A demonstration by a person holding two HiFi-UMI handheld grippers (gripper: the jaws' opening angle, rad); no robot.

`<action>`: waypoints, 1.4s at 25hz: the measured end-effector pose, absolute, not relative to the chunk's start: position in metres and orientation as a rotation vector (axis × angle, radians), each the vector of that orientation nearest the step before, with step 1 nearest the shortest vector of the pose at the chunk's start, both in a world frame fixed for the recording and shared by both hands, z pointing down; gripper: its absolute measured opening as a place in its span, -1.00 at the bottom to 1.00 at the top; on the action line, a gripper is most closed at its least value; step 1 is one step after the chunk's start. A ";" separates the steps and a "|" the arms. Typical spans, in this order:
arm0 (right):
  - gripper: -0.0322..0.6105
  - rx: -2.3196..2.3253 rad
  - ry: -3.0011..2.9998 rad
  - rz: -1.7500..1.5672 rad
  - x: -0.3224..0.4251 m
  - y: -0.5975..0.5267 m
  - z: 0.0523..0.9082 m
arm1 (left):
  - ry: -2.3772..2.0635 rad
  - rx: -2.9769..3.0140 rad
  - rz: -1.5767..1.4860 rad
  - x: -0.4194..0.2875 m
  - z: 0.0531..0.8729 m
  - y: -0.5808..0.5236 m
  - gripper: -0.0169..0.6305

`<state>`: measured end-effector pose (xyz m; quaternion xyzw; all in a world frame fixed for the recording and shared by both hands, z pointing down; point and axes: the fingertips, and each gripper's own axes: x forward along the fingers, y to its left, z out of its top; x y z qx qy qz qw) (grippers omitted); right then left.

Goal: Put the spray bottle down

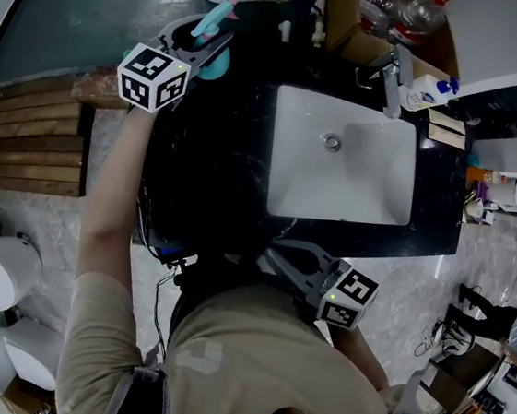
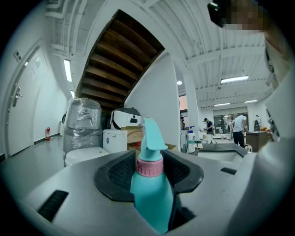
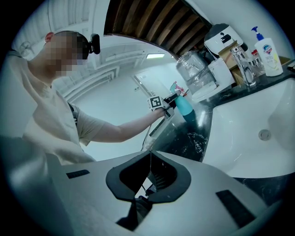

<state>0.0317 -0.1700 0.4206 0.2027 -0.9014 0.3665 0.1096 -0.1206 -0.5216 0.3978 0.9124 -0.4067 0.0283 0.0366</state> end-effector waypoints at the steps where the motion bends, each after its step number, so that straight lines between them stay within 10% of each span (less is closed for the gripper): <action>1: -0.83 0.596 -2.651 1.075 0.032 -0.170 0.420 | -1.249 2.798 0.109 -0.120 0.400 -0.522 -0.44; 7: -0.83 0.595 -2.654 1.068 0.032 -0.172 0.420 | -1.263 2.760 0.218 -0.124 0.418 -0.514 -0.12; 35: -0.83 0.627 -2.737 0.915 0.033 -0.207 0.402 | -1.175 2.745 0.205 -0.140 0.430 -0.497 -0.14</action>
